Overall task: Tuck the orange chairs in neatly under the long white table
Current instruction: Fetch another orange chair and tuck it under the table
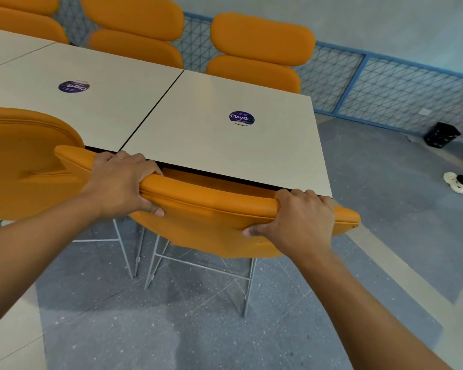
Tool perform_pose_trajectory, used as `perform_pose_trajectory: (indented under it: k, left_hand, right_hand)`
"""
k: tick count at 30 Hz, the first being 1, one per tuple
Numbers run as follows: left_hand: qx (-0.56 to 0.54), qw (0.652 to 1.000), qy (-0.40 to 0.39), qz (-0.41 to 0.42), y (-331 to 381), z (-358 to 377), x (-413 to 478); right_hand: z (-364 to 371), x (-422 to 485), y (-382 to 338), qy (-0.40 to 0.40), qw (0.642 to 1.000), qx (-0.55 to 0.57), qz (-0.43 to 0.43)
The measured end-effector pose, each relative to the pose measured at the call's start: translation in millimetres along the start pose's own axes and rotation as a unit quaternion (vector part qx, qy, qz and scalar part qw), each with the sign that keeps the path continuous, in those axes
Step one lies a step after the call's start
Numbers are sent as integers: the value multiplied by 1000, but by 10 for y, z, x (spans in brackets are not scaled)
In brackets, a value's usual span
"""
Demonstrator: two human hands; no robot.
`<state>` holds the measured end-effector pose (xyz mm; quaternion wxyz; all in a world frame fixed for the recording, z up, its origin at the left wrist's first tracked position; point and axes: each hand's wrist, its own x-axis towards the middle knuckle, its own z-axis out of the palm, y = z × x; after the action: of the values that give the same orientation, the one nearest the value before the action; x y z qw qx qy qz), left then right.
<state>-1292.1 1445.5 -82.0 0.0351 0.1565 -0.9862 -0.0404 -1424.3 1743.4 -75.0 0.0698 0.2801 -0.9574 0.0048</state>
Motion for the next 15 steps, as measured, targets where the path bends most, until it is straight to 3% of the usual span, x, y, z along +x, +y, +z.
perform_pose_trajectory:
  k: [5,10,15]
  left_hand:
    - [31,999,-15,31,-196,-22,114]
    - [12,993,-107,46,-417,-184,236]
    - [33,998,-52,30,-448,-130,175]
  right_hand:
    - [33,-36,-680,8,1000,-3,29]
    - [103,-16,-729,52,997,7,53]
    - [113,3,-722,54,997,8,52]
